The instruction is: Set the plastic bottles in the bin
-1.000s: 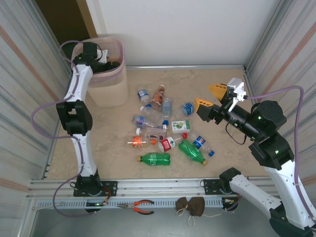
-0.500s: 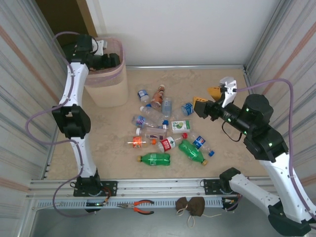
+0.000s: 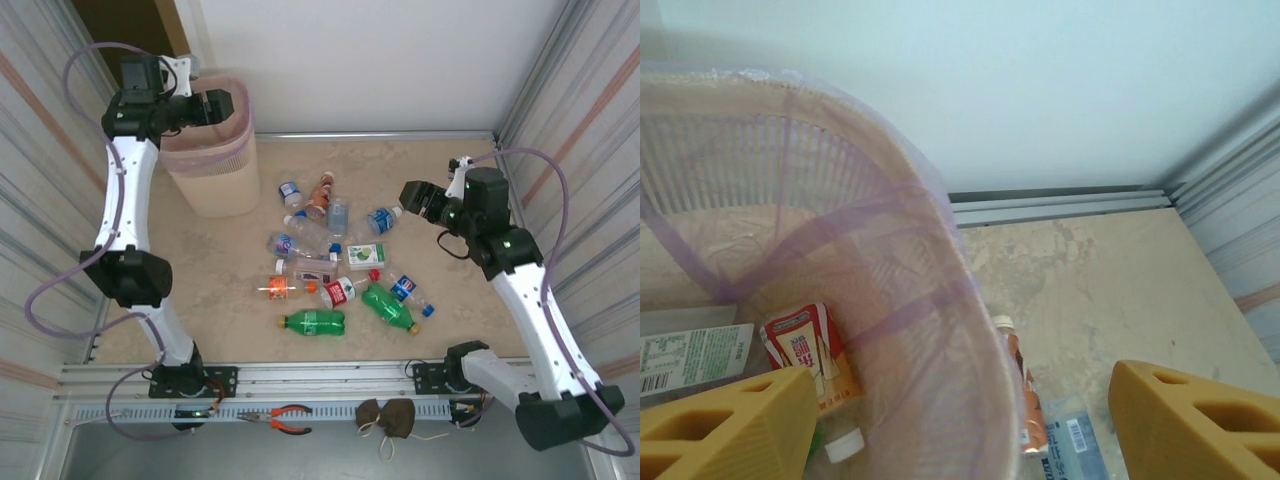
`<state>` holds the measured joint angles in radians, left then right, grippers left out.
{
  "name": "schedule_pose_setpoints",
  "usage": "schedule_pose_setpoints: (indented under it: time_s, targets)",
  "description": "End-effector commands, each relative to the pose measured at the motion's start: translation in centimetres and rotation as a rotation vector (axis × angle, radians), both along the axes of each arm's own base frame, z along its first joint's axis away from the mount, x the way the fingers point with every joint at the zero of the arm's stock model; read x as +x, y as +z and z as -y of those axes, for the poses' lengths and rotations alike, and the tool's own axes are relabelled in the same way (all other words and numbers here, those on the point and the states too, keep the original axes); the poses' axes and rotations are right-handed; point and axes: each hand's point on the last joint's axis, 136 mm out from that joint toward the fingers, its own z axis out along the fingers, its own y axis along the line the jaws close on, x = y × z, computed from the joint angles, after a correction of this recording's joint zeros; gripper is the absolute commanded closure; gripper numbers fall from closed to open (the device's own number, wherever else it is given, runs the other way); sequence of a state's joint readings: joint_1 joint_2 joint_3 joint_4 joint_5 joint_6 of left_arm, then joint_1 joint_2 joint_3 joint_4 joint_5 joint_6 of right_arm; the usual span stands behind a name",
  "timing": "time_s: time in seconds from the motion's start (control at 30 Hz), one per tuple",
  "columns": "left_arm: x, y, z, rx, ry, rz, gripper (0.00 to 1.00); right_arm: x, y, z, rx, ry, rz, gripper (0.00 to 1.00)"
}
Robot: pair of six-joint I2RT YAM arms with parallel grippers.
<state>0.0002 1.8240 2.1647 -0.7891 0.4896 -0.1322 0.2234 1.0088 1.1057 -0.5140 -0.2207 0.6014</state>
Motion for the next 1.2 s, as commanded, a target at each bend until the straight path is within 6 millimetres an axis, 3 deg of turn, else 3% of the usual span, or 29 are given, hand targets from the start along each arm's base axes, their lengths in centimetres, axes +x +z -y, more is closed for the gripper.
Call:
schedule_pose_setpoints:
  time_s: [0.0, 0.47, 0.67, 0.83, 1.17]
  targets:
    - [-2.2, 2.2, 0.7, -0.023, -0.037, 0.059, 0.23, 1.5, -2.2, 0.0, 0.180, -0.039, -0.125, 0.29]
    - [-10.2, 1.4, 3.9, -0.027, -0.132, 0.119, 0.23, 10.3, -13.7, 1.9, 0.452, -0.058, -0.363, 0.35]
    - [-12.5, 0.3, 4.9, -0.033, -0.151, 0.114, 0.23, 13.2, -18.4, 2.4, 0.512, -0.069, -0.430, 0.36]
    - [-13.3, -0.5, 5.2, -0.033, -0.152, 0.095, 0.23, 14.2, -22.0, 2.4, 0.538, -0.093, -0.492, 0.37]
    - [-13.9, -0.3, 5.6, -0.032, -0.157, 0.100, 0.23, 15.8, -24.2, 0.4, 0.598, -0.041, -0.517, 0.39]
